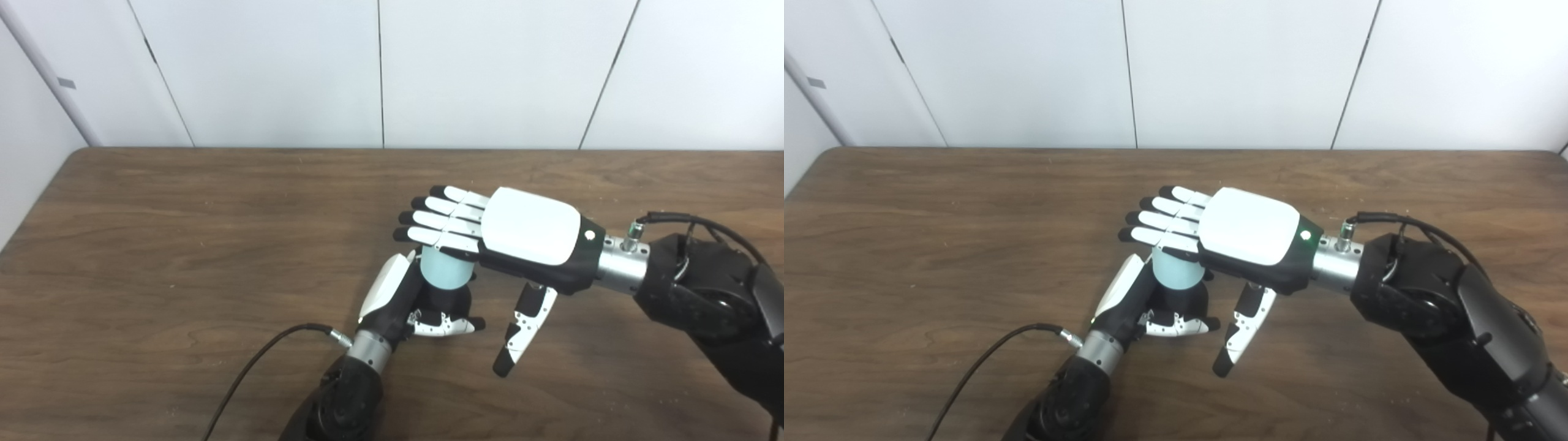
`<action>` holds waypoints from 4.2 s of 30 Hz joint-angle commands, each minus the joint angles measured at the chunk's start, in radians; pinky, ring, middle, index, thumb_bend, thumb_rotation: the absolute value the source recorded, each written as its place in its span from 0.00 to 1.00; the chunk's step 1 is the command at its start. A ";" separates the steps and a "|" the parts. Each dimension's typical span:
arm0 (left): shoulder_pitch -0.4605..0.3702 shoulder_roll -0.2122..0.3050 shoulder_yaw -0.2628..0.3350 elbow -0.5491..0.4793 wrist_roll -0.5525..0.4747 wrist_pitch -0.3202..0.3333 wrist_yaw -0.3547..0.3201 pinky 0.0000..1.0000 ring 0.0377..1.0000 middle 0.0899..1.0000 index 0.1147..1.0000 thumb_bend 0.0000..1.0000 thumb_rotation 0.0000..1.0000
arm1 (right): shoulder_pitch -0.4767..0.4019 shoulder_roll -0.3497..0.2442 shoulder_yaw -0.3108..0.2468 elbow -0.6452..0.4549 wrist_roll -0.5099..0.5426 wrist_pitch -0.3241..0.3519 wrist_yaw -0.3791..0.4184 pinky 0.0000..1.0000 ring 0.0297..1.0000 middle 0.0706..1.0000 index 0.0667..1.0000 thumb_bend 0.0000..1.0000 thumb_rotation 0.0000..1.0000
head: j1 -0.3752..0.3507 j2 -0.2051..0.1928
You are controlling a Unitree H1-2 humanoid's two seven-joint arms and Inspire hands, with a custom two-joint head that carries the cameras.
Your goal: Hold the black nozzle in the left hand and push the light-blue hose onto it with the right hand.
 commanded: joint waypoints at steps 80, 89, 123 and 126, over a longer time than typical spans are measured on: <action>0.027 -0.007 0.002 0.014 0.027 0.000 0.003 1.00 0.81 0.76 0.42 0.51 0.07 | 0.079 -0.018 0.048 0.069 -0.336 -0.122 -0.637 1.00 1.00 1.00 1.00 0.89 0.79 | -0.003 0.000; 0.019 0.000 0.008 0.015 0.007 0.027 -0.040 1.00 0.85 0.77 0.42 0.51 0.07 | 0.078 0.015 0.011 0.099 -0.426 -0.123 -0.767 1.00 1.00 1.00 1.00 0.91 0.83 | -0.002 0.001; 0.029 0.007 0.012 0.023 0.004 -0.031 -0.013 1.00 0.81 0.76 0.42 0.51 0.07 | 0.160 0.138 -0.257 0.081 -0.143 -0.122 -0.758 1.00 1.00 1.00 1.00 1.00 1.00 | 0.002 -0.001; 0.030 0.008 0.012 0.021 0.004 -0.029 -0.013 1.00 0.82 0.76 0.42 0.51 0.07 | 0.186 0.133 -0.271 0.106 -0.050 -0.123 -0.770 1.00 1.00 1.00 1.00 1.00 1.00 | 0.002 0.000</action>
